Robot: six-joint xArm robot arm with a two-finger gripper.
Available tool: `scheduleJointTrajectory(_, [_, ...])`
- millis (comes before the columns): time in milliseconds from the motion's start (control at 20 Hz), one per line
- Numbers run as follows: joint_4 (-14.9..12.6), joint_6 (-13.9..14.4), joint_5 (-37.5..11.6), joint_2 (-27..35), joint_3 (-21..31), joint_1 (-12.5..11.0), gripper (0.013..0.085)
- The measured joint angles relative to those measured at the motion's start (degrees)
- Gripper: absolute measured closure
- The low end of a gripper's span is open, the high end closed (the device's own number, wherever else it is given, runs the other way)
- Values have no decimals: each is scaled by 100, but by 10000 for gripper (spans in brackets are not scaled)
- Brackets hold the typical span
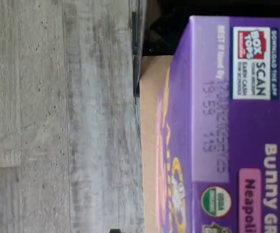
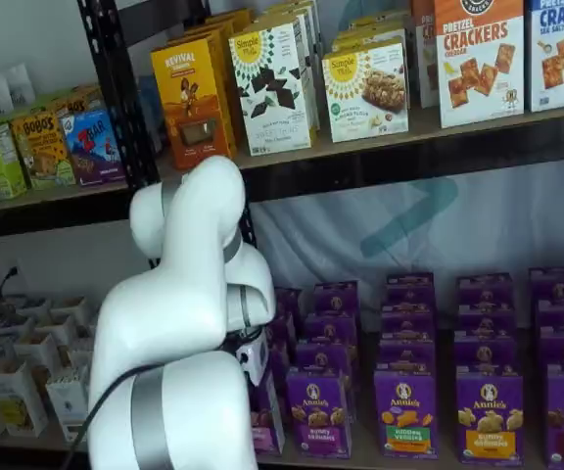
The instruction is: Pick up the purple box with a pink patch in the middle, on the bottom shelf, the first box from the left
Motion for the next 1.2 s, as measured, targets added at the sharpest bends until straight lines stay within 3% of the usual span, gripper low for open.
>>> scheduleJointTrajectory(100, [27, -17, 13, 18, -27, 8, 130])
scheduleJointTrajectory(300, [56, -25, 50, 57, -100, 23, 250])
scheduleJointTrajectory(700, [35, 14, 143, 134, -242, 41, 410])
scheduleJointTrajectory(1050, [7, 48, 152, 164, -286, 50, 410])
scheduleJointTrajectory(1200, [23, 33, 160, 165, -290, 48, 490])
